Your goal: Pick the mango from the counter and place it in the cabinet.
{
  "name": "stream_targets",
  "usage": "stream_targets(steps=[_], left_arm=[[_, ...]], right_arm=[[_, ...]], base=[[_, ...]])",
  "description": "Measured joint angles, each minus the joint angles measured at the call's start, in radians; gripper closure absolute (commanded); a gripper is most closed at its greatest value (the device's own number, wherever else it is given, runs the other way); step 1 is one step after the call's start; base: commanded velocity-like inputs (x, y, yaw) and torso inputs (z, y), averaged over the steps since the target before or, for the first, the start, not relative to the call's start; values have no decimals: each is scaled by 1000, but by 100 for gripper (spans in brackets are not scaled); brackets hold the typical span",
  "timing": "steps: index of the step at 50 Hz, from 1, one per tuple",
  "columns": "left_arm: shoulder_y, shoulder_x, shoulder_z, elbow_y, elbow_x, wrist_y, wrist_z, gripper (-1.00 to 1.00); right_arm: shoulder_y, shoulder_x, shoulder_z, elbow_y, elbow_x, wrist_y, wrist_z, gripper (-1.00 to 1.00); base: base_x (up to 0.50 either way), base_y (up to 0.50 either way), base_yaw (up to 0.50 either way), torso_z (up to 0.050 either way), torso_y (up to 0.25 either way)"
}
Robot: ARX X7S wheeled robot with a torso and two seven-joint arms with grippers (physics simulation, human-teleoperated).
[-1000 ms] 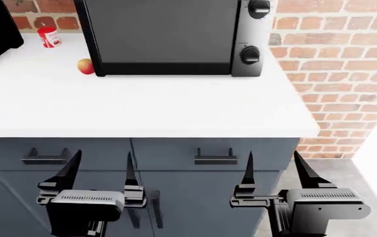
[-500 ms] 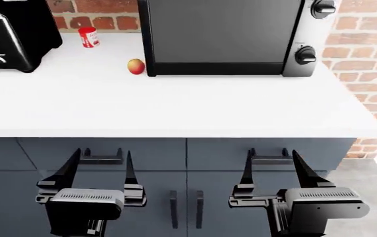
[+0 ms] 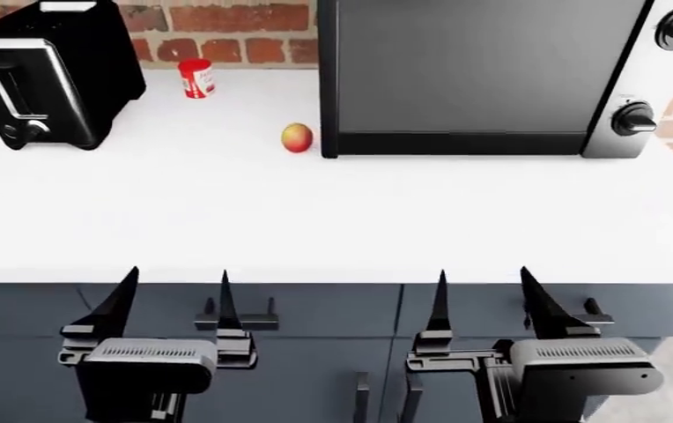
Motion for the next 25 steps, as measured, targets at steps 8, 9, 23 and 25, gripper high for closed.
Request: stream_targets(steps=[8,9,23,25], left_arm=[[7,-8,-2,16,-2,22,-9,-100],[8,-9,-2,18,-2,24,-10,-100],[15,-23,3,55,-9,24,-19,-100],[15,-24,4,54,-11,24,-19,-100]], right_arm=[[-6,10,-6,-23,4,-3,8,-100],[-7,11,-7,-26,5,-3,9,-100],[-9,24,-17,-40,13,-5,20,-100],[-8,25,-19,-39,13,-4,21,-100]], base=[[316,0,0,0,0],[309,0,0,0,0],[306,0,0,0,0],[244,0,0,0,0]])
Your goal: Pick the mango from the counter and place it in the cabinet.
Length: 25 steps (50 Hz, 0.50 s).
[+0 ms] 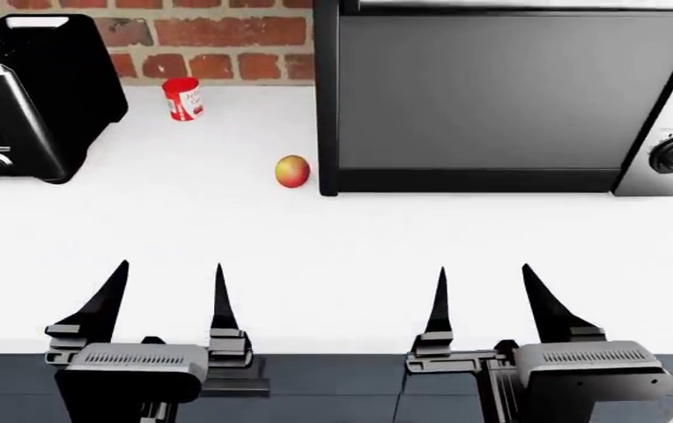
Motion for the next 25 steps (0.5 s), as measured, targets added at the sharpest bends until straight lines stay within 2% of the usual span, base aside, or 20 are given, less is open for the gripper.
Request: stream_targets(steps=[9,20,25], left_arm=[[-4,-5,4,-2,-5,-8,-3,-100],[-12,-9,11,-3,-8,-19,-6,-100],[-13,-12,12,-5,-9,-21,-9,-100]], right_arm=[[8,5,-9,6,2,10,6,-100],[17,12,-16,12,5,19,12,-100],[17,13,-19,16,10,17,15,-100]], base=[[71,6,0,0,0],[121,353,0,0,0],[250,82,0,0,0]])
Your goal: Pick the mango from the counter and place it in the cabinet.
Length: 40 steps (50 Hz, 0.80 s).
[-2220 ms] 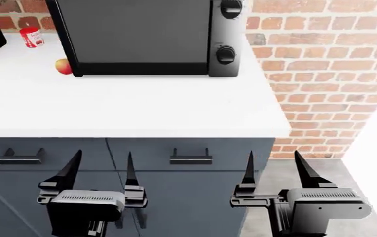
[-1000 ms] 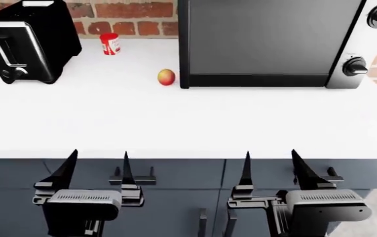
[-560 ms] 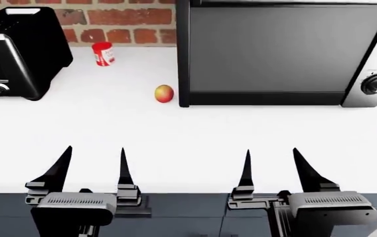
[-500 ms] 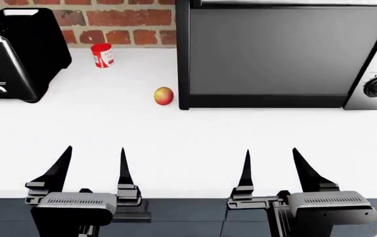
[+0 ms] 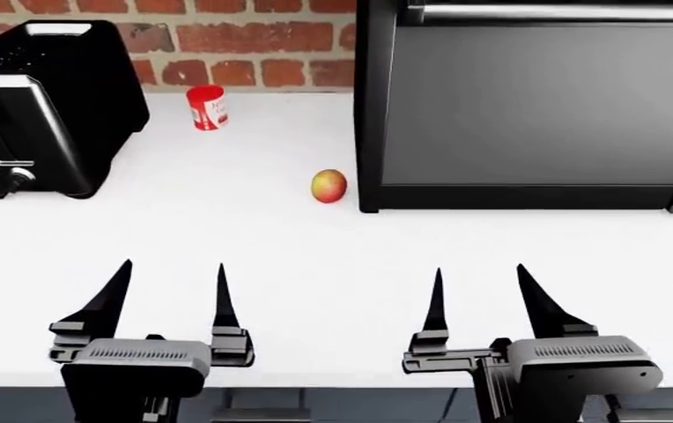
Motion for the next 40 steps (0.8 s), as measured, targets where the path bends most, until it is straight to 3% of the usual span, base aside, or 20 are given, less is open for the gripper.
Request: stream_targets(steps=[12,32,36,40], left_arm=[[-1,-3,4,-10,-3,3,-4,-100],[-1,-9,10,12,-31,-1,-16,-100],[-16,-21,8,38,-40,-64,-15,-100],[-75,-49,-2,112,-90,-228,-8,-100]], right_arm=[[1,4,-1,13,13,-11,7,-100],[4,10,-8,20,23,-20,22,-100],[4,12,-9,16,23,-14,26,-100],[4,15,-9,10,23,-6,30,-100]], base=[[462,1,0,0,0],[102,0,0,0,0],[0,0,0,0,0],[0,0,0,0,0]])
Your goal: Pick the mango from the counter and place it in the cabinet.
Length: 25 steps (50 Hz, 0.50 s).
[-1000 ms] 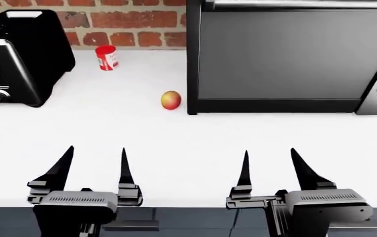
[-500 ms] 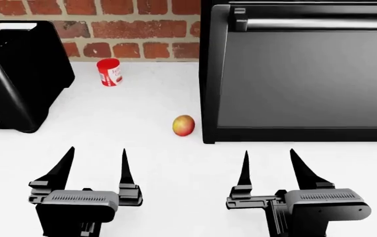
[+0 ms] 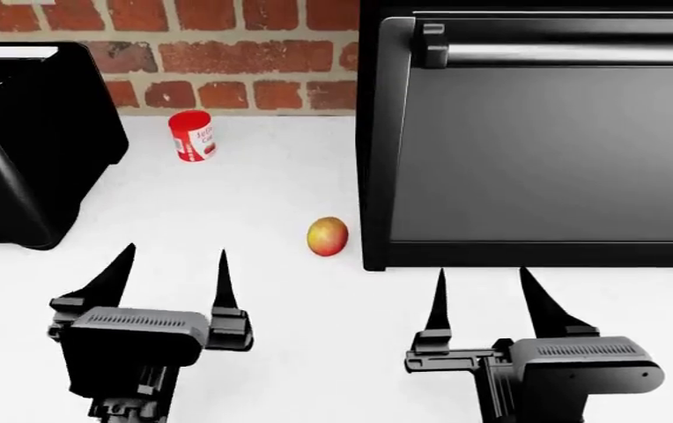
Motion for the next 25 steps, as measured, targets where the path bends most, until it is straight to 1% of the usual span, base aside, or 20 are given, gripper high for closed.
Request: stream_targets(steps=[3,8,13,18,25], left_arm=[[-88,-24,-20,72,-64,-181,1,-100],[-283,-41,-85,172,-204,-517,0,-100],[-485,-45,-149,213,-348,-816,-16,-100],[-655,-77,-149,178,-465,-998,-52,-100],[-826,-118,-96,67,-569,-1139,-48,-100]], right_arm=[[0,2,1,-5,1,6,3,-100],[1,7,2,-11,3,13,6,-100],[1,11,3,-16,6,19,9,-100],[-1,16,5,-23,9,23,11,-100],[-5,23,8,-34,14,27,15,-100]], base=[[0,0,0,0,0],[0,0,0,0,0],[0,0,0,0,0],[0,0,0,0,0],[0,0,0,0,0]])
